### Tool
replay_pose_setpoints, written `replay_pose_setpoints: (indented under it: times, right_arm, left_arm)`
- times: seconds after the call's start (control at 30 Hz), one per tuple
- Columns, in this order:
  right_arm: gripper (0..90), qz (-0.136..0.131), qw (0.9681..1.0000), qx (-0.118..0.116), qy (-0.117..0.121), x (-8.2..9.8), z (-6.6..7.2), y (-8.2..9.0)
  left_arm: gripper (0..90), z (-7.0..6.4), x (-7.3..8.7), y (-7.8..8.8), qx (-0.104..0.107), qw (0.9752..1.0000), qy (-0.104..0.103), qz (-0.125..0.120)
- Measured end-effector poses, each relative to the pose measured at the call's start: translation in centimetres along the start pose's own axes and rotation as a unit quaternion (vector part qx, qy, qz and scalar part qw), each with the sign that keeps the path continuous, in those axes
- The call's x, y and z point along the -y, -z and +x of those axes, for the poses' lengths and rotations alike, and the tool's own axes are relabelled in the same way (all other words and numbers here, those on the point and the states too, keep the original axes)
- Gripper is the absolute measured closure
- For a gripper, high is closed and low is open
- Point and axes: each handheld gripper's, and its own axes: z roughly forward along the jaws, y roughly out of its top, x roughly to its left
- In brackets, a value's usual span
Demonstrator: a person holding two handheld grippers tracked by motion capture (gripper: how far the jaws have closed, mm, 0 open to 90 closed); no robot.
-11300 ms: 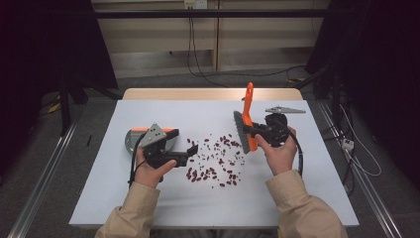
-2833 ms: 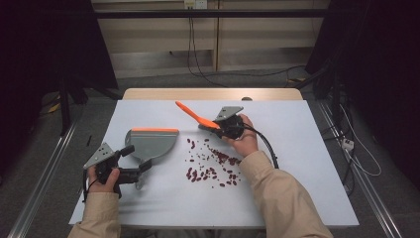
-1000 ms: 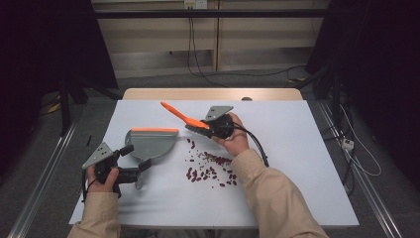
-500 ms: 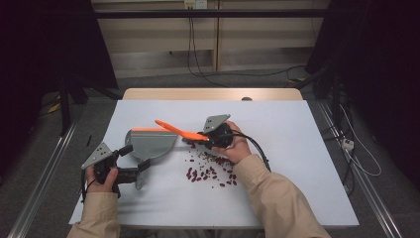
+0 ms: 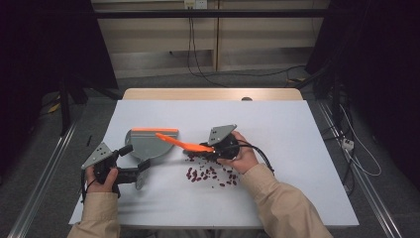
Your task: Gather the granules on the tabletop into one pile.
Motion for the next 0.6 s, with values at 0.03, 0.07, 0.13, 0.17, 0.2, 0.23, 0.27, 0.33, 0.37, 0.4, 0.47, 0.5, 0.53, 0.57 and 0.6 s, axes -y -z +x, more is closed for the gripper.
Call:
replay_pose_setpoints:
  times: [0.03, 0.07, 0.13, 0.17, 0.2, 0.23, 0.27, 0.33, 0.37, 0.4, 0.47, 0.5, 0.53, 0.57, 0.6]
  right_arm:
    - [71.2, 0.0, 1.0, 0.002, 0.001, 0.0, 0.2, 0.1]
    - [71.2, -0.001, 1.0, 0.001, 0.0, 0.1, 0.3, 0.1]
    - [71.2, -0.001, 1.0, 0.0, 0.003, 0.1, 0.5, 0.2]
    - [71.3, -0.002, 1.0, -0.002, 0.004, 0.1, 0.6, 0.3]
    - [71.2, 0.0, 1.0, -0.003, 0.004, 0.1, 0.8, 0.4]
    - [71.2, -0.002, 1.0, -0.005, 0.001, 0.1, 0.9, 0.5]
    - [71.3, 0.0, 1.0, -0.005, 0.003, 0.1, 1.0, 0.6]
    - [71.3, 0.0, 1.0, -0.007, 0.005, 0.1, 1.2, 0.8]
    - [71.3, -0.001, 0.9999, -0.011, 0.003, 0.1, 1.3, 0.8]
    - [71.3, -0.001, 0.9999, -0.011, 0.005, 0.1, 1.4, 0.9]
    - [71.3, -0.001, 0.9999, -0.012, 0.006, 0.2, 1.6, 1.0]
    - [71.3, -0.001, 0.9999, -0.012, 0.008, 0.2, 1.7, 1.0]
    - [71.3, -0.001, 0.9999, -0.013, 0.007, 0.2, 1.7, 1.0]
    - [71.3, -0.002, 0.9999, -0.011, 0.008, 0.1, 1.7, 1.1]
    - [71.4, -0.002, 0.9999, -0.01, 0.006, 0.1, 1.7, 1.2]
  left_arm:
    - [4.0, 0.0, 0.0, 0.0, 0.0, 1.0, 0.0, 0.0]
    - [4.0, 0.0, 0.0, 0.0, 0.001, 1.0, -0.001, 0.001]
    - [4.0, 0.0, 0.0, 0.0, 0.001, 1.0, -0.003, 0.002]
    - [3.9, 0.0, 0.0, 0.0, 0.001, 1.0, -0.003, 0.003]
    - [4.0, 0.0, 0.0, 0.0, 0.001, 1.0, -0.004, 0.003]
    - [4.0, 0.0, 0.0, 0.0, 0.001, 1.0, -0.003, 0.004]
    - [4.0, 0.0, 0.0, 0.0, 0.001, 1.0, -0.003, 0.003]
    - [3.9, -0.1, 0.0, 0.0, 0.001, 1.0, -0.004, 0.003]
    - [3.9, -0.1, 0.0, 0.0, 0.001, 1.0, -0.002, 0.002]
    - [4.0, -0.1, 0.0, 0.0, 0.002, 1.0, -0.003, 0.002]
    - [3.9, -0.1, 0.0, 0.0, 0.003, 1.0, -0.003, 0.002]
    - [3.9, -0.1, 0.0, 0.0, 0.003, 1.0, -0.002, 0.002]
    - [3.9, -0.1, 0.0, 0.0, 0.003, 1.0, -0.003, 0.003]
    - [3.9, -0.1, 0.0, 0.0, 0.003, 1.0, -0.003, 0.002]
    - [3.9, -0.1, 0.0, 0.0, 0.003, 1.0, -0.003, 0.002]
